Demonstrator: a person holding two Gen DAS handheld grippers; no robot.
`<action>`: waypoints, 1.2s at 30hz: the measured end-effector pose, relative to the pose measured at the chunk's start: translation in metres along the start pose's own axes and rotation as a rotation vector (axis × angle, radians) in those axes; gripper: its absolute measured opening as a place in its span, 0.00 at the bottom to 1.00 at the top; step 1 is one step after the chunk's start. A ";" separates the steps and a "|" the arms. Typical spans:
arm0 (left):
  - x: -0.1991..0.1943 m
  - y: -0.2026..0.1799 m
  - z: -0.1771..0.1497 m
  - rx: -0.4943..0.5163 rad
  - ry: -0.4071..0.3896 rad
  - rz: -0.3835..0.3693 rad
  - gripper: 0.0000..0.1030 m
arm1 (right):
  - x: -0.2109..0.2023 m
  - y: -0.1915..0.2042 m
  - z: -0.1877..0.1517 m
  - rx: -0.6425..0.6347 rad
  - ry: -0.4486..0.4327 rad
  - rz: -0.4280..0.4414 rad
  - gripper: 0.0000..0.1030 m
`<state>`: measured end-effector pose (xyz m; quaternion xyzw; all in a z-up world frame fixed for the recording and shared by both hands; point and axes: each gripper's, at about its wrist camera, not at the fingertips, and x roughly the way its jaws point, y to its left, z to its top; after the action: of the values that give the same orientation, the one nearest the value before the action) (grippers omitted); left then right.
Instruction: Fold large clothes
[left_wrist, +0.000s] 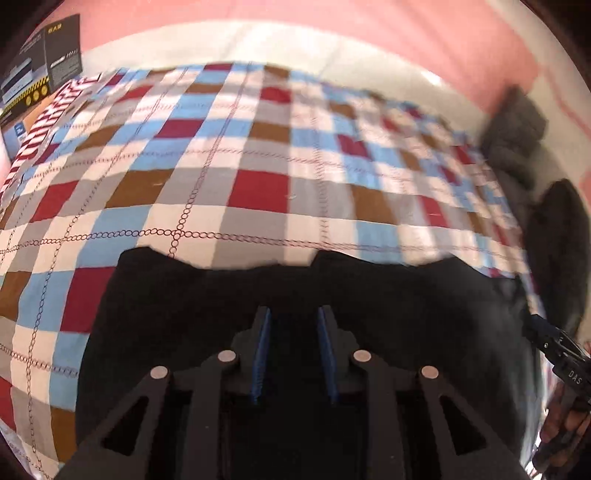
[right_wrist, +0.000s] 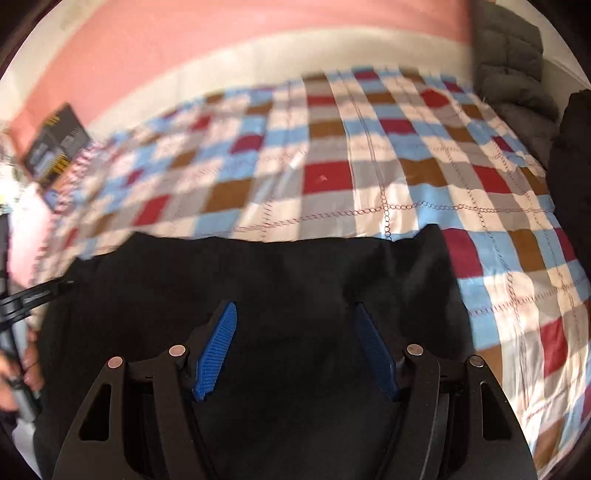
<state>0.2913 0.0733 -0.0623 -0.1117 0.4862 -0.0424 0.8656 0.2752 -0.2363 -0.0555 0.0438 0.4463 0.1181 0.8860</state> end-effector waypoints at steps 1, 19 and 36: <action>-0.012 -0.001 -0.009 0.012 -0.014 -0.017 0.27 | -0.010 0.003 -0.008 -0.011 -0.011 0.008 0.65; -0.093 -0.004 -0.144 -0.010 -0.042 -0.062 0.35 | -0.075 0.027 -0.133 -0.063 -0.001 -0.037 0.70; -0.105 0.037 -0.160 -0.039 -0.077 0.123 0.39 | -0.066 -0.009 -0.141 0.046 -0.001 -0.064 0.70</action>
<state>0.0989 0.1038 -0.0638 -0.1000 0.4592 0.0243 0.8823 0.1256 -0.2648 -0.0903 0.0500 0.4497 0.0794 0.8883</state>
